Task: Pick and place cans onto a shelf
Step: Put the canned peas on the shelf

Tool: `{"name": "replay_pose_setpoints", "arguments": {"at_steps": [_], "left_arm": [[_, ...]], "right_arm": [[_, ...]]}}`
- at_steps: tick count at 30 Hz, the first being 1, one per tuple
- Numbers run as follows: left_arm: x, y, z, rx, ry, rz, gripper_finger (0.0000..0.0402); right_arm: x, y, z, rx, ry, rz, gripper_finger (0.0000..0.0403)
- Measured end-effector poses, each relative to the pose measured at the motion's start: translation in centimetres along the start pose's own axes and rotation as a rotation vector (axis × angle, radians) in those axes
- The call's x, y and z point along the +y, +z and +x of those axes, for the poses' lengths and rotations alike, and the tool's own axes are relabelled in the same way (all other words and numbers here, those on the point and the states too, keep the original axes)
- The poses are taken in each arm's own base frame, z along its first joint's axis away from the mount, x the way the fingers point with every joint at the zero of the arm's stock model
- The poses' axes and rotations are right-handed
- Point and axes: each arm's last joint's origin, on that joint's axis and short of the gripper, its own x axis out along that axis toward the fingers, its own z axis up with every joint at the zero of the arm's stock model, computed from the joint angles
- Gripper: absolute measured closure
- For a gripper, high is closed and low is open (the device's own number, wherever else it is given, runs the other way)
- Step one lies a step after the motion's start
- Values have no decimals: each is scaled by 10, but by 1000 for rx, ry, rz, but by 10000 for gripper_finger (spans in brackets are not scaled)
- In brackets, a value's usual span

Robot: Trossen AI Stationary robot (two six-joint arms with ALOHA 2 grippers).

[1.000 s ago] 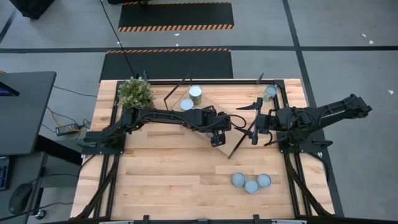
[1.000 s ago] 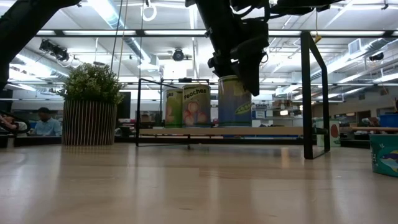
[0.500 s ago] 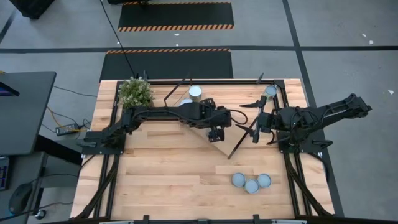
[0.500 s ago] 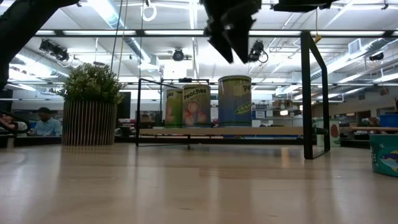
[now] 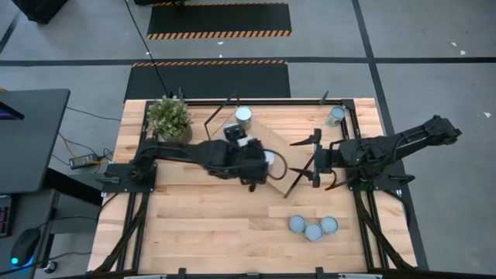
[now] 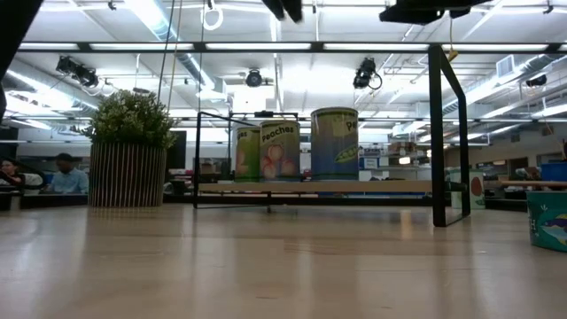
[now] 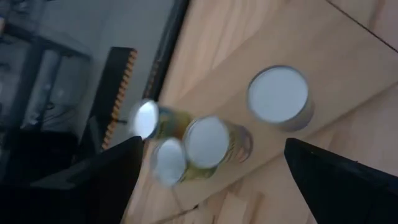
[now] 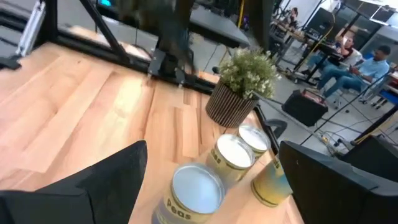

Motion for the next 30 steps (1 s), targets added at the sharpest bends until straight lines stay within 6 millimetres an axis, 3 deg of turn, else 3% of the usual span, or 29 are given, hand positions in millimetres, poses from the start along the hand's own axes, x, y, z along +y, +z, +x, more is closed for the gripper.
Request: {"name": "replay_pose_setpoints", "arguments": {"at_steps": [4,9,15,21,30], "left_arm": [[-4,-10,-25,-30,41,-5,3],[-17,-15,-39,-83,66,17,3],[-44,-32,-26,-56,122,86,3],[-74,-72,-13,-59,246,139,3],[-64,-124,-26,-219,313,1,3]], "right_arm": [[8,-2,16,16,5,-12,30],[11,3,39,47,-6,-15,30],[13,11,67,104,65,-33,30],[13,6,85,180,62,-54,30],[6,14,104,284,59,-34,30]]}}
